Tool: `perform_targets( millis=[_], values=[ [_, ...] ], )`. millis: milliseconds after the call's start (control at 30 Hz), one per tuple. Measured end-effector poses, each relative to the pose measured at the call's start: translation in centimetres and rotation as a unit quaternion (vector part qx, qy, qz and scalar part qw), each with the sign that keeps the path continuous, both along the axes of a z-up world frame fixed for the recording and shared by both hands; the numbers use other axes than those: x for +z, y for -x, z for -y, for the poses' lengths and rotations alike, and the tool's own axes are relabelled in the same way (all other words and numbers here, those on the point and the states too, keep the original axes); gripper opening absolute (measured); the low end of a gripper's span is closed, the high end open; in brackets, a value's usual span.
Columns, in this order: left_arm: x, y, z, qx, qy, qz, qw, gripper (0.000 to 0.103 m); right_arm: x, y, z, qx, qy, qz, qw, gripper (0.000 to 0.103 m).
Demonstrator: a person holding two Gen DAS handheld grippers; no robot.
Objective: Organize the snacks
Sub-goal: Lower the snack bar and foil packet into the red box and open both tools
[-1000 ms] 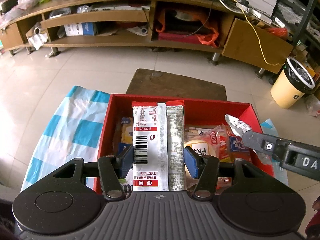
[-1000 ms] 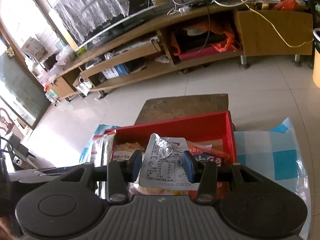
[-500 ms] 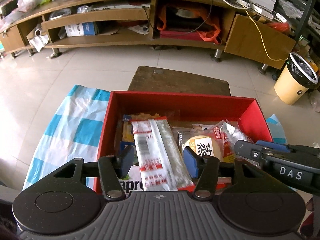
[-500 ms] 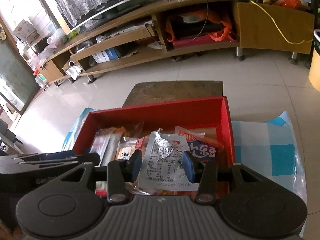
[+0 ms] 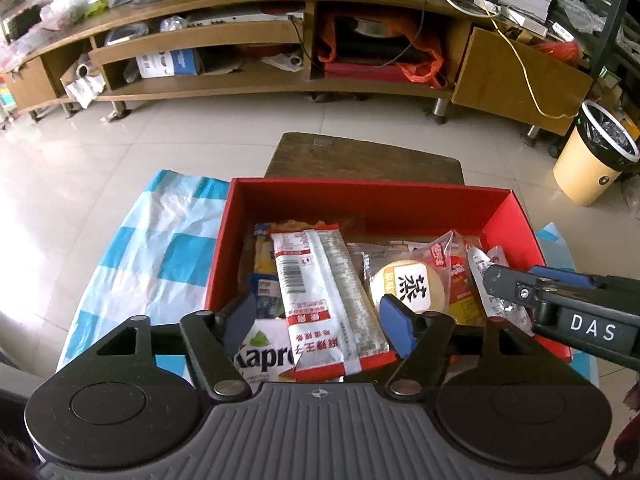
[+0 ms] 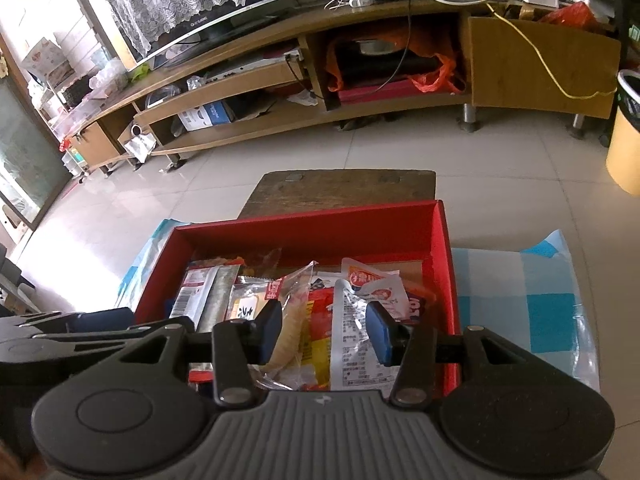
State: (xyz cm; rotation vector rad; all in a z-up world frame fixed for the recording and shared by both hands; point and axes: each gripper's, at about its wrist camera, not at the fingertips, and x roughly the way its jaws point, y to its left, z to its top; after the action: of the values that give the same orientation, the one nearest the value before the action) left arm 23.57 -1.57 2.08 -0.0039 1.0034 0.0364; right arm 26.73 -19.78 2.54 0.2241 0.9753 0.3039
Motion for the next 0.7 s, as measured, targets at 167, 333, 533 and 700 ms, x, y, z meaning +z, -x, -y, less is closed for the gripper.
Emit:
perform_targets(
  millis=[167,333,533,700],
  values=[
    [0.19,0.94,-0.15,0.003,-0.004,0.002,1.0,0.083,0.42,0.79,0.14,0.002,0.003,0.004,1.0,0.048],
    [0.11,1.22,0.17,0.003,-0.008,0.003,1.0,0.086,0.36,1.0,0.37,-0.001,0.004,0.002,1.0,0.049],
    [-0.11,0.98,0.48,0.003,-0.012,0.0,0.9999,0.087,0.21,0.7,0.46,-0.007,0.009,0.002,1.0,0.053],
    [-0.33,0.76,0.41,0.005,-0.012,-0.003,0.9999,0.089,-0.18,0.46,0.44,-0.01,0.014,-0.005,1.0,0.053]
  ],
)
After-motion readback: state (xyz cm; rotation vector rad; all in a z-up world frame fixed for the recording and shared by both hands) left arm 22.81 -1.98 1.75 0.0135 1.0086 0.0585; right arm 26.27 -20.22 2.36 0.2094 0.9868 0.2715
